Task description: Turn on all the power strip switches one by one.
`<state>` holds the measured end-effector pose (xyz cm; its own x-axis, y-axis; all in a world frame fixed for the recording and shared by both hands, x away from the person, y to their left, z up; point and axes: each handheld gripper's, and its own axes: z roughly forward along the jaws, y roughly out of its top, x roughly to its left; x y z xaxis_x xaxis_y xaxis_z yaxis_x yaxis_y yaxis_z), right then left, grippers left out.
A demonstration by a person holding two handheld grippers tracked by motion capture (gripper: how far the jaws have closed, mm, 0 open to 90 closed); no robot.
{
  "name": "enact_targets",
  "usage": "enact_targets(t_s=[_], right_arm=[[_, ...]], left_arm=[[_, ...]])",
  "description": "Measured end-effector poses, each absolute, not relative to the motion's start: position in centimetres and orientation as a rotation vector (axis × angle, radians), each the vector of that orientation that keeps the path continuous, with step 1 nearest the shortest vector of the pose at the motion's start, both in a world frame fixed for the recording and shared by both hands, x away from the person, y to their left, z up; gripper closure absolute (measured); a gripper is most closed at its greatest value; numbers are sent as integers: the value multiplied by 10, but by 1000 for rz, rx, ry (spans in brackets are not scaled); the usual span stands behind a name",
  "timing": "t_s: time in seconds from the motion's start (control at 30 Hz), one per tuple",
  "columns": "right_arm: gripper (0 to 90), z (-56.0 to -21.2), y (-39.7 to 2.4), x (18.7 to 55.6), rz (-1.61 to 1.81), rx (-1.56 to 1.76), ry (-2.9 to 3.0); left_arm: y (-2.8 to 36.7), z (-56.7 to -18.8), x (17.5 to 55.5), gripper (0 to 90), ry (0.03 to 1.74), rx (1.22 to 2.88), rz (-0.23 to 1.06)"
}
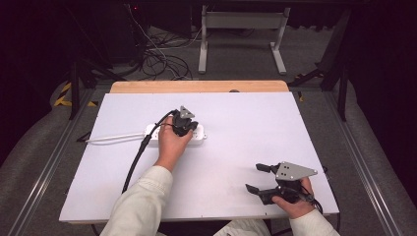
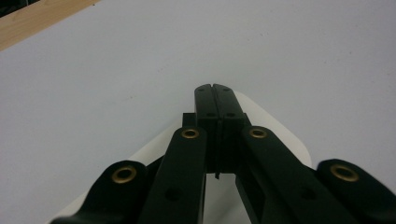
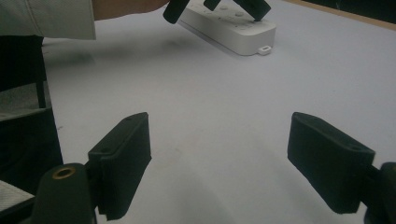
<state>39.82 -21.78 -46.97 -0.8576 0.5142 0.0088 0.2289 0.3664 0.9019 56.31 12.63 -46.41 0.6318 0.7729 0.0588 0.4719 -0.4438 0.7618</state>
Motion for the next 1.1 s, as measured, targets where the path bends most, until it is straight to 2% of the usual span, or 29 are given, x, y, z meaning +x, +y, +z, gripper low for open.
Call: enact_targets(t_s=[0.33,0.53,1.1], right_arm=[[219,-470,-217,398,1487,656,2359],[219,-471,-217,399,1479,660,2363],[219,-471,-217,399,1473,659,2368]], left_arm=[[129,-467,562,900,976,2104,543],[125,-466,560,900,945,2146,608],[117,-466,558,900,933,2197,667]])
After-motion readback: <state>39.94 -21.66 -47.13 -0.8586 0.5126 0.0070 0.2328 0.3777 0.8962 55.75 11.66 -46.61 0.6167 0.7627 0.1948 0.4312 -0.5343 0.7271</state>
